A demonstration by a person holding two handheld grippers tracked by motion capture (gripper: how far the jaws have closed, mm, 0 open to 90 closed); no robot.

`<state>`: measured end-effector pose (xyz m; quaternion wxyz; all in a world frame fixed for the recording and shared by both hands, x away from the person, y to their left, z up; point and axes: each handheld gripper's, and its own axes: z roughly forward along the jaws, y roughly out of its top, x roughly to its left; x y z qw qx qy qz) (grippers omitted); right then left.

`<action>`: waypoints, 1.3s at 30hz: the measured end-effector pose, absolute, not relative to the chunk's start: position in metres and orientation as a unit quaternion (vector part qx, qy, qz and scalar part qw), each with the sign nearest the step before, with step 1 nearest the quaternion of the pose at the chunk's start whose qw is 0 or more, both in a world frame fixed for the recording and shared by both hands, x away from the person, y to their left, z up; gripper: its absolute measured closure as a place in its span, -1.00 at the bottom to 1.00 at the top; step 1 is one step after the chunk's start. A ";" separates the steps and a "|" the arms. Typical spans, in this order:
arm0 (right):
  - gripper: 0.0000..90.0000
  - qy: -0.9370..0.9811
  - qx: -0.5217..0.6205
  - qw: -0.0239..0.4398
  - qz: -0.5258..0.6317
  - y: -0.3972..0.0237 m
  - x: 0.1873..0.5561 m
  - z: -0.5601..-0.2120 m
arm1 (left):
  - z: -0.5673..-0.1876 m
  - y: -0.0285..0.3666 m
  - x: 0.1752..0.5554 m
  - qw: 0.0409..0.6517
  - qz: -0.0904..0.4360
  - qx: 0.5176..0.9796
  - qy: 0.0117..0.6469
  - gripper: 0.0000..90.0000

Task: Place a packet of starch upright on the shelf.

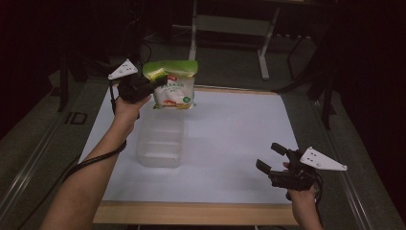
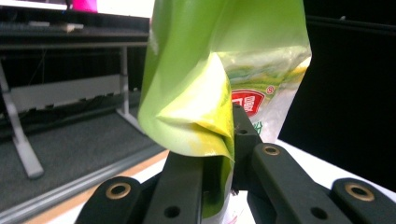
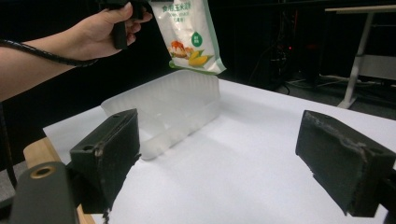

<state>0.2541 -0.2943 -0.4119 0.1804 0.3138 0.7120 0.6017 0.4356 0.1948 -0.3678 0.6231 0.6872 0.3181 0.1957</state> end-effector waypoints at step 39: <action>-0.70 0.726 0.329 0.155 0.583 -0.291 0.265 -0.433 | -0.459 0.217 0.475 0.534 0.174 0.754 0.341 0.90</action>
